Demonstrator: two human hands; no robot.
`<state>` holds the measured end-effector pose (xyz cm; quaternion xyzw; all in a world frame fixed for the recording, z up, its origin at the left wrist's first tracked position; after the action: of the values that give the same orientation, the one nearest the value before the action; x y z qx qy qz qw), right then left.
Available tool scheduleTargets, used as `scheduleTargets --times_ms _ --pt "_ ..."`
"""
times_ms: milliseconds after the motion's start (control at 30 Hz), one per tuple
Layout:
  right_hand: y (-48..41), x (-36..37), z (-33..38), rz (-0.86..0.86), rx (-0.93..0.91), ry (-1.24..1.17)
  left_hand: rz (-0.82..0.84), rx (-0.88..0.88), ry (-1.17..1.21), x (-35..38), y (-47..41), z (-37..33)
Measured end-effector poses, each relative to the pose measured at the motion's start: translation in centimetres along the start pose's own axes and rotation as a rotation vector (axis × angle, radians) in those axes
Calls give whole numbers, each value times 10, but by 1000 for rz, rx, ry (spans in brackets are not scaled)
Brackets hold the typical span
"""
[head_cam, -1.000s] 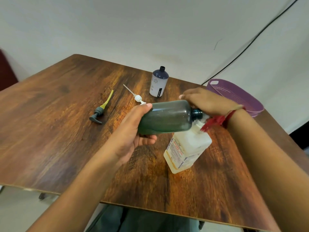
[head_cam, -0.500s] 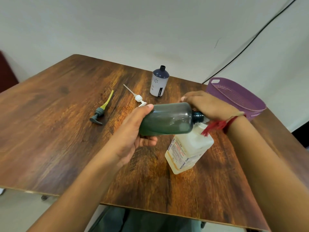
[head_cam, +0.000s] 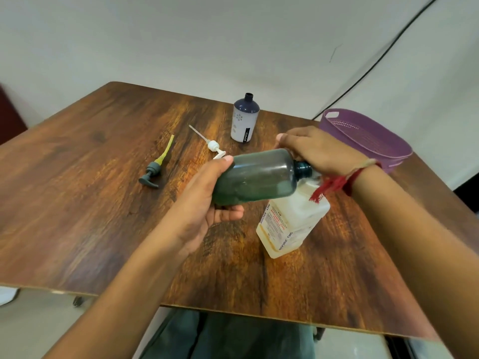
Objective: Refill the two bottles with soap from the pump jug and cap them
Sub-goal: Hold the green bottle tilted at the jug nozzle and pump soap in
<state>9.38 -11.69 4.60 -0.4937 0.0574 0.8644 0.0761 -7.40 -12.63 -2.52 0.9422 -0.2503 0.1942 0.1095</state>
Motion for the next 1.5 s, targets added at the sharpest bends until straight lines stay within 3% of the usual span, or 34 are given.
scheduleTargets --times_ms 167,367,600,767,1000,1200,1400,1500 --pt "-3 -1 12 119 -19 62 34 31 20 2 3 -4" --pt "-5 3 5 22 -21 -45 -31 12 37 -2 3 4" --pt "-4 1 6 134 -26 -11 -31 32 28 3 0 3" --pt "-8 5 -6 61 21 -150 -38 7 25 2 -3 8" --pt "-7 1 4 123 -10 -43 0 23 44 4 -2 1" --pt "-6 8 -7 67 62 -209 -12 7 31 1 -2 4" --pt "-3 1 7 144 -30 44 11 33 44 3 -3 1" --pt "-4 9 1 148 -3 -52 -5 39 23 1 -5 3"
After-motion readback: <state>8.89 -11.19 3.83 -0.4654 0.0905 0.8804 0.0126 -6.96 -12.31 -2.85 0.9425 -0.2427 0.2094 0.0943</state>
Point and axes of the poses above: each hand's wrist, its own y-axis away from the middle knuckle, its own x-axis out of the palm, z = x × y, the point moved 7 cm from there along -y, towards the middle knuckle, and after that the axes turned 1 degree about y, right-handed, at the moved point
